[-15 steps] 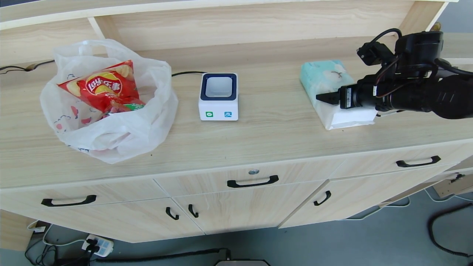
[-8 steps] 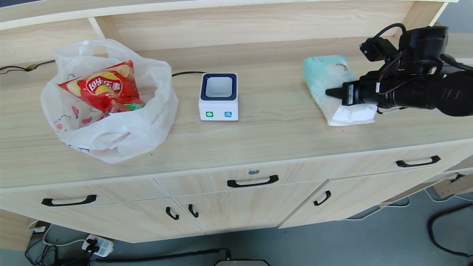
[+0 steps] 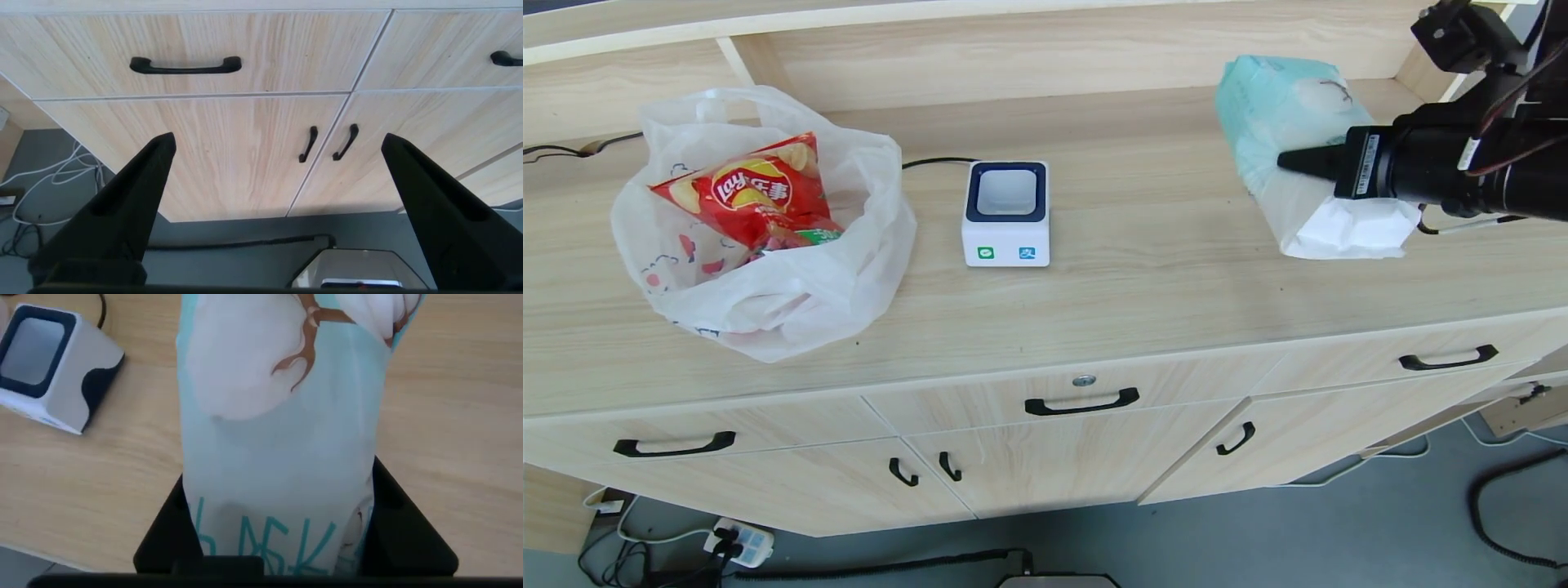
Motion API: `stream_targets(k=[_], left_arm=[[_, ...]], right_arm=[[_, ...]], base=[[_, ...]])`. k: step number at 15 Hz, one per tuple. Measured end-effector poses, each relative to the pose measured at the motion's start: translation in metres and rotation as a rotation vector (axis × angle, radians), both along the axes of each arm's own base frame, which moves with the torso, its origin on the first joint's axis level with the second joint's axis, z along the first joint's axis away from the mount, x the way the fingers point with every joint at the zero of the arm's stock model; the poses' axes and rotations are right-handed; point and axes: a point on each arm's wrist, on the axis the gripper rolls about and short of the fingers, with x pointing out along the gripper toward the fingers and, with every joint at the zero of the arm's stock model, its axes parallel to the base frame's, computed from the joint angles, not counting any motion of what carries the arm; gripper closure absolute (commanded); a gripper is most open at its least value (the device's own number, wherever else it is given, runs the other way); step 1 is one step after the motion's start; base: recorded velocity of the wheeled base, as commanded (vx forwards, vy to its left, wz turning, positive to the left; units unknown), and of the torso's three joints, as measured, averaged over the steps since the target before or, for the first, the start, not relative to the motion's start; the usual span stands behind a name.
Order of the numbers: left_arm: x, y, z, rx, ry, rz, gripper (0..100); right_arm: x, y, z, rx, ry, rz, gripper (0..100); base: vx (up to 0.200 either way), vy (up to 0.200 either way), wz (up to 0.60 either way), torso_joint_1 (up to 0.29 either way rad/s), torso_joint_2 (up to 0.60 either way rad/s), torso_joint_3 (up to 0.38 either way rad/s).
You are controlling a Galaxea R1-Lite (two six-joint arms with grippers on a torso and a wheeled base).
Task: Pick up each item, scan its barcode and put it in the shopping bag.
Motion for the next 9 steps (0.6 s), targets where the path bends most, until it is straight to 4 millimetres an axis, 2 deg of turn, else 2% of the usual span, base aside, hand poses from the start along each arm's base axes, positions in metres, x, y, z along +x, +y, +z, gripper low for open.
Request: stream_targets(k=[4, 7, 9], left_arm=[[0.0, 0.0, 0.0, 0.001, 0.002, 0.0, 0], [0.0, 0.0, 0.0, 0.002, 0.003, 0.0, 0], [0.0, 0.0, 0.0, -0.001, 0.003, 0.001, 0]], right_arm=[[-0.076, 0.016, -0.034, 0.058, 0.074, 0.128, 100], [-0.116, 0.022, -0.061, 0.098, -0.015, 0.236, 100], [-0.136, 0.032, -0.069, 0.147, -0.083, 0.337, 100]], base=[[0.0, 0.0, 0.0, 0.0, 0.0, 0.0], [0.0, 0.0, 0.0, 0.0, 0.0, 0.0], [0.0, 0.0, 0.0, 0.0, 0.0, 0.0]])
